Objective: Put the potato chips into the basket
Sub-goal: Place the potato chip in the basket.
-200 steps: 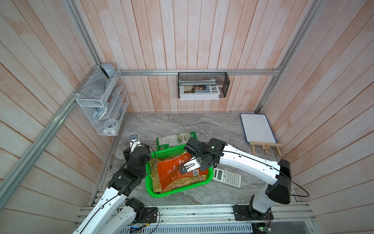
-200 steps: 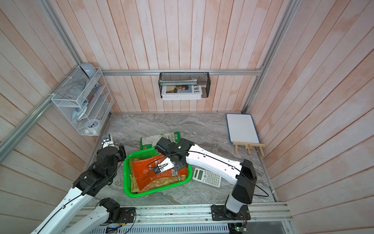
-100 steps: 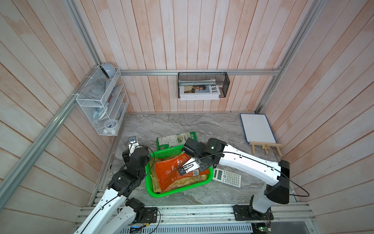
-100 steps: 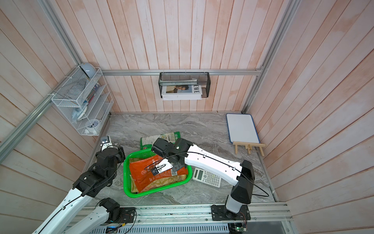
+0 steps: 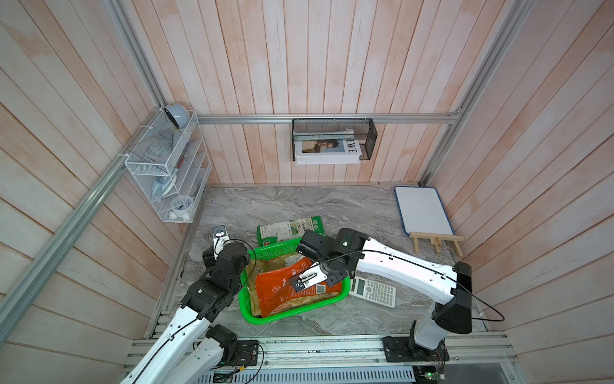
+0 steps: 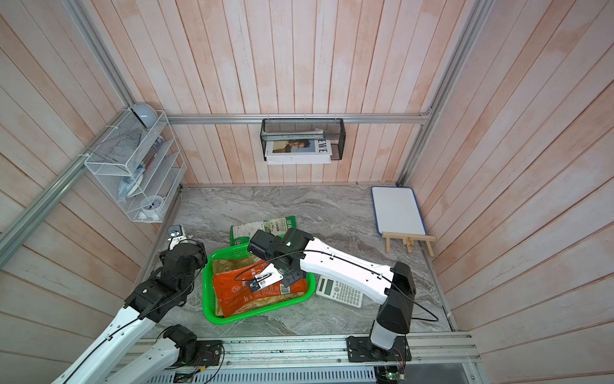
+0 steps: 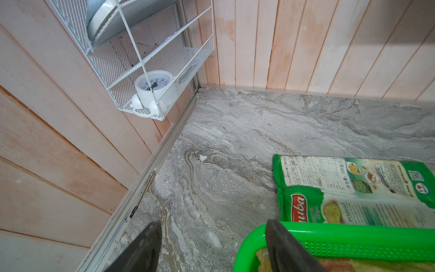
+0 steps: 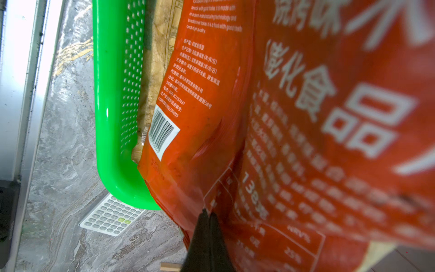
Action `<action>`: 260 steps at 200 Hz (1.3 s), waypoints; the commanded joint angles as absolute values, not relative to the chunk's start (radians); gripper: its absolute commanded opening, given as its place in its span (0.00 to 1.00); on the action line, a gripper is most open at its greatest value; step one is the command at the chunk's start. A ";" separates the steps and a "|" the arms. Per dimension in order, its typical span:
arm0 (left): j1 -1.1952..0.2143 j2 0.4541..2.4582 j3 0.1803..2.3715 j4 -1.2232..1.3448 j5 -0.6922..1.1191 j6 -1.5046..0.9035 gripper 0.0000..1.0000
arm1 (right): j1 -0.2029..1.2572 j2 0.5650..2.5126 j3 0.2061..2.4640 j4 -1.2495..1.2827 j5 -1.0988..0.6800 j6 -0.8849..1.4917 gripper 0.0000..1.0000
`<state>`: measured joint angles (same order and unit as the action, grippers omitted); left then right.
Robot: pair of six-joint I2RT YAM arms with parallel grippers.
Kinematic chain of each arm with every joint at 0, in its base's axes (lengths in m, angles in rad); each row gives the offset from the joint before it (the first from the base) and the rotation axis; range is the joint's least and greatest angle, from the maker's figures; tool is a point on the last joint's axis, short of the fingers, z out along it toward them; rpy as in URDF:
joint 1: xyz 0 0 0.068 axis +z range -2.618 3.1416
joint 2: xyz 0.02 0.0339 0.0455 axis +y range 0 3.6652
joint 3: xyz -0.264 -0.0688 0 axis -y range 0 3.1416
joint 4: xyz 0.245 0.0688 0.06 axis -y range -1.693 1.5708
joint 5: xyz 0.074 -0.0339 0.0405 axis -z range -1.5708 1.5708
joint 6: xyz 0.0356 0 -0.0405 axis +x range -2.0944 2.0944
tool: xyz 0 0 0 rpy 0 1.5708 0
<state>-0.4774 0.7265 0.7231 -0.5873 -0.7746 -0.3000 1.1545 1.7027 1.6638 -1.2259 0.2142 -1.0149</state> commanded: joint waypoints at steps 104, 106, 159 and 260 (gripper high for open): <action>-0.460 0.774 0.727 -0.531 -0.776 -0.259 0.75 | 1.083 1.766 1.567 -0.855 0.350 -0.867 0.59; -0.459 0.774 0.727 -0.530 -0.775 -0.259 0.75 | 1.082 1.764 1.566 -0.850 0.346 -0.854 0.60; -0.430 0.835 0.724 -0.495 -0.701 -0.280 0.75 | 1.074 1.753 1.447 -0.611 0.149 -0.487 0.67; -0.313 1.004 0.790 -0.477 -0.493 -0.398 0.75 | 1.066 1.959 1.431 -0.449 0.022 -0.255 0.68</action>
